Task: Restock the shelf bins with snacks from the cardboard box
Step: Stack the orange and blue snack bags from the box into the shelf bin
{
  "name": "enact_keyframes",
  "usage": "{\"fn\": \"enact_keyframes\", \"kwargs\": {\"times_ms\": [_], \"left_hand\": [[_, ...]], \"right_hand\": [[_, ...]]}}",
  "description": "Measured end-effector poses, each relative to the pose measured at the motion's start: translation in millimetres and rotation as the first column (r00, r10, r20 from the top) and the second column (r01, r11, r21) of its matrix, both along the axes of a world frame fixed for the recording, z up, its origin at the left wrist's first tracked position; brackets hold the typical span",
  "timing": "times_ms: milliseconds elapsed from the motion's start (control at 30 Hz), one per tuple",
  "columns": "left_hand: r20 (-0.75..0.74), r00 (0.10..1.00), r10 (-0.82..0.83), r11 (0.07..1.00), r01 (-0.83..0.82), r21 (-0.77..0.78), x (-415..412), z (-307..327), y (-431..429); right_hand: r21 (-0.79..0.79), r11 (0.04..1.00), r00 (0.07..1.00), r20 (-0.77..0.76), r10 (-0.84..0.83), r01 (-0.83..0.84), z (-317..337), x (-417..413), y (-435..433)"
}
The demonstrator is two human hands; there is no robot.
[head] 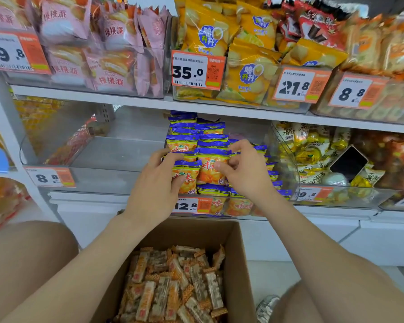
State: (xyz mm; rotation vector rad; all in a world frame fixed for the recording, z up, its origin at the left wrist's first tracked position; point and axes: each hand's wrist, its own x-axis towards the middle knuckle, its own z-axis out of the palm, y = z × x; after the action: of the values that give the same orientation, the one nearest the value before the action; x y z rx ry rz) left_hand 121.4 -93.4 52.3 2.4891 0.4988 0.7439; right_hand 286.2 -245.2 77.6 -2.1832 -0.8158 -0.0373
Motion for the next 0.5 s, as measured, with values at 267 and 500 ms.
{"fn": "enact_keyframes", "kwargs": {"times_ms": [267,500], "left_hand": [[0.047,0.999,-0.001,1.000,0.000,0.019,-6,-4,-5],[0.219,0.974,-0.055,0.989,0.022,0.147,-34,9,-27]], "right_hand": [[-0.104,0.994,0.999,0.034,0.034,-0.030,1,-3,-10],[0.248,0.967,0.981,0.195,0.006,-0.055,18,-36,-33]]}}
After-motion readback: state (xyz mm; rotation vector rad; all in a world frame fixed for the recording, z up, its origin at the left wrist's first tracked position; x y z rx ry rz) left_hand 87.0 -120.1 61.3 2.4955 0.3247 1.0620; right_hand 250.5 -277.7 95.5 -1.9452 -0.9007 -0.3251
